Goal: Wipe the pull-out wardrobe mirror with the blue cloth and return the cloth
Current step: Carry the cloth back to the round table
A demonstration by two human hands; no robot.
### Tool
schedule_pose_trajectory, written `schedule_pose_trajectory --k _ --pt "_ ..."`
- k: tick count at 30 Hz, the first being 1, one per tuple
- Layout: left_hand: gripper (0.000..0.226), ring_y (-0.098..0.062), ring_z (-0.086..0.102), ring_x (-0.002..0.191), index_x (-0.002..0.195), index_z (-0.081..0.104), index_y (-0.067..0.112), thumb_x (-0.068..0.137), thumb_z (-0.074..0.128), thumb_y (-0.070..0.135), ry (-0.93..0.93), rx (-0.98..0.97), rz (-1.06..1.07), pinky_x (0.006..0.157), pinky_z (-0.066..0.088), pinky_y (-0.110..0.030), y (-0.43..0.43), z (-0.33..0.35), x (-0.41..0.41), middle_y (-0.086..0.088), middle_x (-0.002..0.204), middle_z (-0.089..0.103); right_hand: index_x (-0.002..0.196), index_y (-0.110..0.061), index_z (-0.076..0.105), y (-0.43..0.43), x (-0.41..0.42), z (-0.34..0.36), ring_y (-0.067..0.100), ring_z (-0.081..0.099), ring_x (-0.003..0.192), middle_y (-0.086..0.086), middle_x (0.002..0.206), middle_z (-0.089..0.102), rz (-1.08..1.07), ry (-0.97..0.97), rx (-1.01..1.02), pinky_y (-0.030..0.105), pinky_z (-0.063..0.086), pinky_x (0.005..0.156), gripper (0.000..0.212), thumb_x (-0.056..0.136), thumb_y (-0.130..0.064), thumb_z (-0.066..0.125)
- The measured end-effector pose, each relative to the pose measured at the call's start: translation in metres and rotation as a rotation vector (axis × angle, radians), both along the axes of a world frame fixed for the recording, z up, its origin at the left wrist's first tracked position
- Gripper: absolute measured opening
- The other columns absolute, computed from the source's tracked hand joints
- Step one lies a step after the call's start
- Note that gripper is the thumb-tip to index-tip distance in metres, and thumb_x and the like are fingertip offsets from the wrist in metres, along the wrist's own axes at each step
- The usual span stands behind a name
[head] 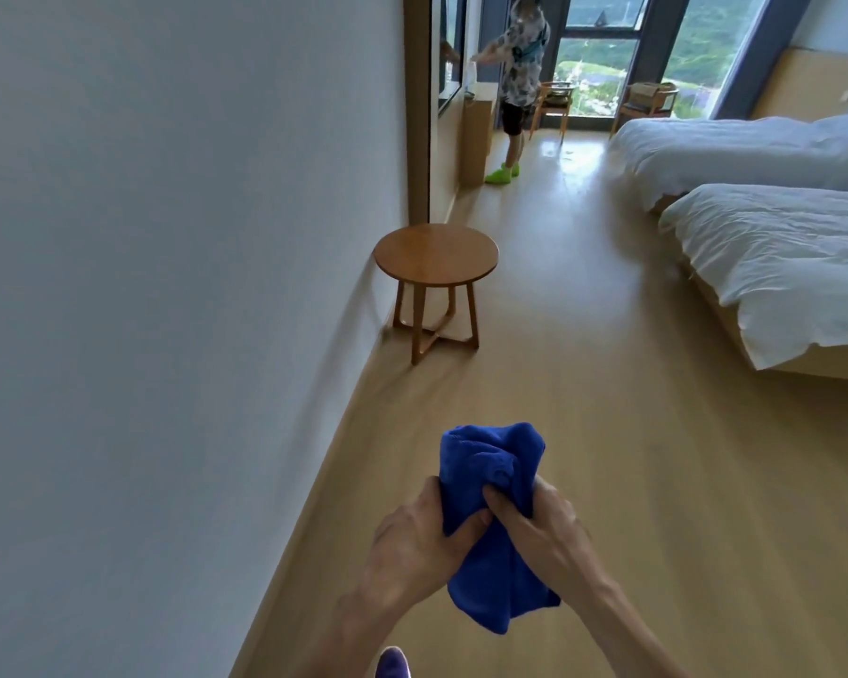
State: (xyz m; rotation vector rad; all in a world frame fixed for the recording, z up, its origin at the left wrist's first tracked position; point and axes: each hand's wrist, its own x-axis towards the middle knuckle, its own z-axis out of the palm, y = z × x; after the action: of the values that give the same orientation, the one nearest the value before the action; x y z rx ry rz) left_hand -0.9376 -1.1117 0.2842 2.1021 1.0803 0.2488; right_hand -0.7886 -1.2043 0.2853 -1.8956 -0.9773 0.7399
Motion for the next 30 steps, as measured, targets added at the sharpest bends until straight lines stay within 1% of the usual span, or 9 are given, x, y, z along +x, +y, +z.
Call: schedule_pose_trajectory --k 3,5,8,11,16,20,23,27,30 --pt "0.054 -0.003 0.067 0.075 0.109 0.05 0.033 0.082 0.048 0.08 -0.028 -0.029 -0.039 0.07 0.058 -0.031 0.038 -0.005 0.025 0.013 0.087 0.069 0.091 -0.049 0.058 0.033 0.023 -0.006 0.002 0.068 0.074 -0.02 0.083 0.072 -0.045 -0.001 -0.007 0.028 0.051 0.066 0.013 0.086 -0.059 0.052" --pt "0.051 -0.003 0.067 0.077 0.11 0.051 0.032 0.085 0.05 0.077 -0.039 -0.032 -0.063 0.072 0.058 -0.031 0.058 -0.003 0.036 0.013 0.09 0.069 0.092 -0.048 0.058 0.051 0.033 -0.006 0.002 0.069 0.074 -0.019 0.083 0.072 -0.055 0.009 -0.009 0.029 0.052 0.067 0.013 0.087 -0.059 0.053" --pt "0.048 -0.002 0.066 0.077 0.108 0.051 0.033 0.087 0.051 0.075 -0.037 -0.018 -0.11 0.069 0.056 -0.027 0.102 -0.001 0.057 0.014 0.089 0.068 0.09 -0.05 0.059 0.087 0.05 -0.006 0.002 0.069 0.075 -0.02 0.083 0.072 -0.097 0.021 0.005 0.028 0.05 0.066 0.018 0.083 -0.065 0.052" --pt "0.048 -0.004 0.067 0.079 0.11 0.052 0.032 0.087 0.052 0.074 -0.059 -0.035 -0.15 0.072 0.058 -0.032 0.135 0.0 0.078 0.012 0.091 0.069 0.091 -0.05 0.06 0.117 0.068 -0.004 0.003 0.069 0.075 -0.019 0.084 0.073 -0.127 0.03 0.025 0.026 0.049 0.064 0.025 0.08 -0.07 0.05" --pt "0.054 -0.006 0.068 0.084 0.113 0.053 0.029 0.085 0.053 0.075 -0.042 -0.067 -0.183 0.077 0.059 -0.037 0.171 -0.005 0.112 0.01 0.096 0.069 0.088 -0.049 0.06 0.147 0.097 -0.01 0.002 0.068 0.072 -0.02 0.08 0.072 -0.166 0.04 0.042 0.023 0.047 0.061 0.027 0.08 -0.072 0.049" --pt "0.056 -0.006 0.067 0.086 0.114 0.052 0.028 0.084 0.053 0.076 -0.016 -0.086 -0.21 0.078 0.059 -0.038 0.195 -0.009 0.149 0.011 0.098 0.068 0.089 -0.048 0.061 0.167 0.133 -0.018 0.002 0.068 0.073 -0.019 0.081 0.072 -0.198 0.08 0.027 0.024 0.047 0.062 0.03 0.079 -0.074 0.049" --pt "0.057 -0.006 0.067 0.086 0.113 0.052 0.028 0.083 0.053 0.077 -0.006 -0.093 -0.2 0.077 0.059 -0.037 0.211 -0.013 0.181 0.011 0.099 0.068 0.09 -0.047 0.062 0.184 0.167 -0.024 0.003 0.068 0.073 -0.017 0.082 0.072 -0.181 0.109 0.031 0.025 0.048 0.063 0.031 0.079 -0.073 0.051" --pt "0.056 -0.003 0.066 0.083 0.112 0.052 0.03 0.084 0.052 0.077 0.004 -0.093 -0.163 0.074 0.059 -0.032 0.232 -0.014 0.236 0.012 0.097 0.067 0.091 -0.046 0.063 0.21 0.226 -0.026 0.006 0.07 0.076 -0.014 0.084 0.074 -0.131 0.144 0.038 0.029 0.052 0.066 0.028 0.081 -0.07 0.054" --pt "0.048 -0.003 0.067 0.08 0.107 0.051 0.031 0.086 0.054 0.074 -0.02 -0.112 -0.121 0.072 0.059 -0.031 0.244 -0.013 0.283 0.012 0.093 0.068 0.091 -0.047 0.063 0.228 0.278 -0.022 0.004 0.07 0.077 -0.016 0.085 0.074 -0.094 0.148 0.035 0.028 0.052 0.067 0.018 0.088 -0.063 0.055"
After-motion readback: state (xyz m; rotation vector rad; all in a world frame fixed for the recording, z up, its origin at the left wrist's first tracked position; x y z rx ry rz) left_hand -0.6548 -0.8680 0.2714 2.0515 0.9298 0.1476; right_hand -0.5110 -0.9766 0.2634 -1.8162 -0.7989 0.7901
